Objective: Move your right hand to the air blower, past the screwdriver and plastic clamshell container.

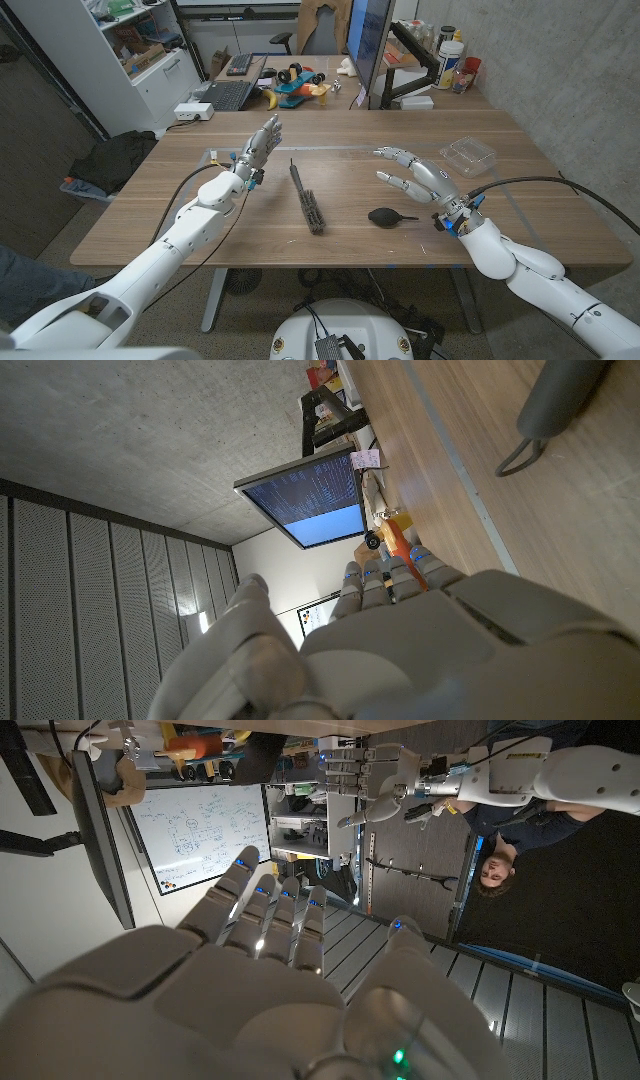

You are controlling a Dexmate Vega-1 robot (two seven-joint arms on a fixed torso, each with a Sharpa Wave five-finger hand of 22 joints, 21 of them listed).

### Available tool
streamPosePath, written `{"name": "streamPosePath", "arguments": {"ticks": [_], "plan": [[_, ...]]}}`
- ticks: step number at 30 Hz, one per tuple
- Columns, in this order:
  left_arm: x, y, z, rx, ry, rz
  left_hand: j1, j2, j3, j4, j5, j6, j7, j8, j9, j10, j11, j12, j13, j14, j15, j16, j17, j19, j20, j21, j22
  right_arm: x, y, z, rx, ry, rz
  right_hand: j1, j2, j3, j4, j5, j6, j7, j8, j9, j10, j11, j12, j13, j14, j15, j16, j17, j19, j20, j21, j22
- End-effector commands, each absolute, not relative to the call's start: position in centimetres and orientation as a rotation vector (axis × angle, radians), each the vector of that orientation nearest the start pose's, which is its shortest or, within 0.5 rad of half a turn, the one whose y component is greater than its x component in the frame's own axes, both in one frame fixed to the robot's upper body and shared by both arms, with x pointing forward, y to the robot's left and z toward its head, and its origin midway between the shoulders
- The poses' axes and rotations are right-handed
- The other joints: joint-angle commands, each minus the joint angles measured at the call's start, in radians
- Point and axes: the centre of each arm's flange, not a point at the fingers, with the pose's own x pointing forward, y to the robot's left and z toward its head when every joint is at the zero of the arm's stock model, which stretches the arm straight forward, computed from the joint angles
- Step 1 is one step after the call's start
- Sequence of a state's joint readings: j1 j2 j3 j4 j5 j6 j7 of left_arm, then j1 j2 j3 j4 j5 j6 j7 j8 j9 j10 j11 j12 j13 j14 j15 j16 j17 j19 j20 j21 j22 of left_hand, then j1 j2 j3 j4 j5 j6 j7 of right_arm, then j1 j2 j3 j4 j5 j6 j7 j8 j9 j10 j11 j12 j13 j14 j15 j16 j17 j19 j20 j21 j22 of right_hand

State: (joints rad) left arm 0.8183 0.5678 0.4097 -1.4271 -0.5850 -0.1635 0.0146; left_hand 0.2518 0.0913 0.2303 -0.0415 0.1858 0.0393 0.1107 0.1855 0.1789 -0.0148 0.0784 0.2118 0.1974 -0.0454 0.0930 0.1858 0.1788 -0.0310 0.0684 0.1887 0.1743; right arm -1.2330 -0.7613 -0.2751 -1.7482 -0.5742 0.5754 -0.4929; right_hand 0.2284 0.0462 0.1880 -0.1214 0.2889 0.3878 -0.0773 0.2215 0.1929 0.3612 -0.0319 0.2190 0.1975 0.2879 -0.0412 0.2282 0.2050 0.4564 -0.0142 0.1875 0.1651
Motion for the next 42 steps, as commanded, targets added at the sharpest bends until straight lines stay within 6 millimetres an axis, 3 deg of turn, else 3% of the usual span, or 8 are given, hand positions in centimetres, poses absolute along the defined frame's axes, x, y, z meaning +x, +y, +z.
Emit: {"name": "streamPosePath", "arguments": {"ticks": [1, 24, 42], "plan": [[64.9, 26.7, 0.1, 0.087, -0.568, -0.247, 0.001, 0.007, 0.001, -0.007, 0.005, 0.008, 0.0, 0.004, 0.002, 0.003, 0.001, 0.002, 0.002, 0.001, 0.006, 0.003, 0.006, 0.0, 0.004, 0.006, 0.003, 48.5, -22.5, -7.4, -1.157, -1.199, 0.096, 0.008, 0.0, 0.003, -0.003, 0.006, 0.001, -0.008, -0.003, 0.002, -0.005, 0.003, -0.005, 0.005, -0.007, -0.022, -0.005, -0.001, -0.01, 0.005, -0.002, 0.003], [65.4, 26.7, 0.9, 0.094, -0.575, -0.265, 0.0, 0.007, 0.001, -0.009, 0.004, 0.009, 0.0, 0.004, 0.002, 0.003, -0.002, 0.002, 0.002, 0.0, 0.006, 0.003, 0.005, 0.0, 0.005, 0.006, 0.003, 49.8, -20.4, -7.9, -1.256, -1.195, 0.093, 0.007, -0.001, 0.003, -0.003, 0.014, -0.001, -0.011, -0.006, 0.002, -0.008, 0.003, -0.008, 0.006, -0.017, -0.021, -0.011, 0.0, -0.026, 0.013, -0.005, 0.004], [65.2, 27.0, 0.6, 0.096, -0.565, -0.266, -0.001, 0.008, 0.001, -0.01, 0.004, 0.011, 0.0, 0.005, 0.002, 0.003, -0.001, 0.002, 0.002, 0.0, 0.005, 0.003, 0.005, -0.001, 0.006, 0.007, 0.003, 50.0, -20.4, -8.7, -1.38, -1.162, 0.054, 0.006, 0.0, 0.003, -0.002, 0.02, 0.0, -0.012, -0.007, 0.003, -0.008, 0.003, -0.01, 0.006, -0.019, -0.024, -0.012, 0.001, -0.027, 0.013, -0.004, 0.004]]}}
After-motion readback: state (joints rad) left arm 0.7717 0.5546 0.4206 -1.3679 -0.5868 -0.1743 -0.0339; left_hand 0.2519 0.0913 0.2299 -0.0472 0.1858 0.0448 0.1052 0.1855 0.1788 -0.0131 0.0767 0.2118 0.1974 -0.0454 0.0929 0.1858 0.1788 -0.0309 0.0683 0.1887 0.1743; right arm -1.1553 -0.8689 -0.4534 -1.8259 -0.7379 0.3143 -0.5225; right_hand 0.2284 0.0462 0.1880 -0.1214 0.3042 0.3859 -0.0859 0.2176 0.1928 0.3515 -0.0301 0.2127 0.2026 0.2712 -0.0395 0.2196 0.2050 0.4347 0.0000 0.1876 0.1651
